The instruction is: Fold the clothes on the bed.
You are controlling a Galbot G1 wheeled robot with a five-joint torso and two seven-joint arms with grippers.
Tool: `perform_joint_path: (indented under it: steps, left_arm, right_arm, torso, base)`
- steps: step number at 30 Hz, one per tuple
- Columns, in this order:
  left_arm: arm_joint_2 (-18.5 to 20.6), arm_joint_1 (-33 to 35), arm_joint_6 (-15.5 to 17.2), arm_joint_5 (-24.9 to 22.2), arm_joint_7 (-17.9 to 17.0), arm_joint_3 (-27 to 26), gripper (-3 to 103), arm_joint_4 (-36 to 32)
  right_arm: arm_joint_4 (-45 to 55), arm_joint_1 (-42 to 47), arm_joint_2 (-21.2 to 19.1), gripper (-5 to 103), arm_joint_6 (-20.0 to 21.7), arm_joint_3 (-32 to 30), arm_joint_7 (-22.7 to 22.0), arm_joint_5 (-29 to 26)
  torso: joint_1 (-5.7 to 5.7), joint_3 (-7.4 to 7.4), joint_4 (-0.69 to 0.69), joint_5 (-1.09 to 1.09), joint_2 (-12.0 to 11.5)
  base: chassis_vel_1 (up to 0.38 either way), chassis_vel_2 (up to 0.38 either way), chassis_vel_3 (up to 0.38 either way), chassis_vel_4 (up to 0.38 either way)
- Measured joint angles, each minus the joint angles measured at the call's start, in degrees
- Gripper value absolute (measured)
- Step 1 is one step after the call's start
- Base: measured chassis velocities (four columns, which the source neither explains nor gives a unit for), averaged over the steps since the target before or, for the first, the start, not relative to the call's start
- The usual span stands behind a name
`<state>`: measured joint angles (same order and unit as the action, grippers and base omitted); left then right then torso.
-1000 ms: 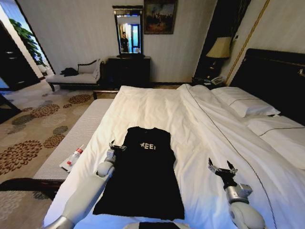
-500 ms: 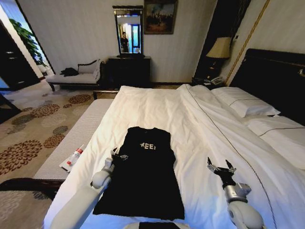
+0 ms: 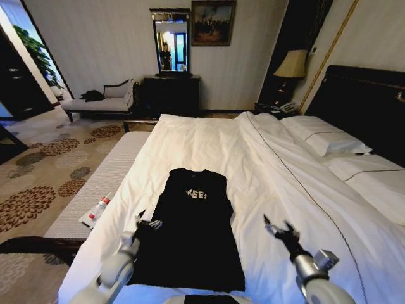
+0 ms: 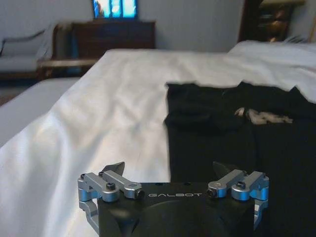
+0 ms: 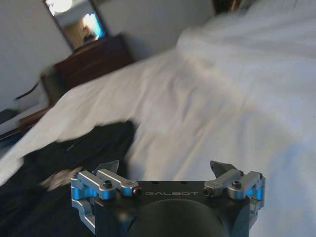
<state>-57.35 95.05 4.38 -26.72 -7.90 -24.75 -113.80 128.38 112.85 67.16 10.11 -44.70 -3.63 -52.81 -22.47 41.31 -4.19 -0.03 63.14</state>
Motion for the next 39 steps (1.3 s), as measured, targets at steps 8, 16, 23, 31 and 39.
perform_joint_path:
  steps: [8,16,23,31,39]
  left_arm:
    - [-1.5,15.4,1.0,-4.5,2.0,-8.9,100,-5.9]
    - [-1.9,24.1,-0.9,-5.4,4.4,-12.8,98,-7.9]
    - [-1.1,28.1,-1.6,-5.5,4.4,-12.5,99,-8.4]
    - [-1.2,26.6,1.4,-6.9,4.5,-9.4,100,-7.7]
    - [-1.3,24.1,3.9,-8.8,4.2,-7.7,100,-7.8]
  right_arm:
    - [1.6,5.3,-0.2,100,3.7,7.0,1.6,1.6]
    - [-0.7,8.7,0.6,100,3.7,13.1,2.7,9.4]
    - [-2.7,10.7,-1.4,100,3.2,14.6,4.0,13.0]
    - [-3.9,10.8,-1.7,100,2.9,16.3,4.5,14.7]
    - [-7.4,8.1,-1.4,100,2.6,17.2,5.1,15.7]
  torso:
    - [0.00,0.01,-0.01,0.03,0.0]
    - [0.00,0.01,-0.01,0.03,0.0]
    - [0.00,0.01,-0.01,0.04,0.0]
    - [-0.01,0.01,-0.01,0.03,0.0]
    - [-0.01,0.02,-0.01,0.04,0.0]
  base:
    - [0.000,0.000,0.000,0.000]
    - [0.000,0.000,0.000,0.000]
    - [0.000,0.000,0.000,0.000]
    - [0.000,0.000,0.000,0.000]
    - [0.000,0.000,0.000,0.000]
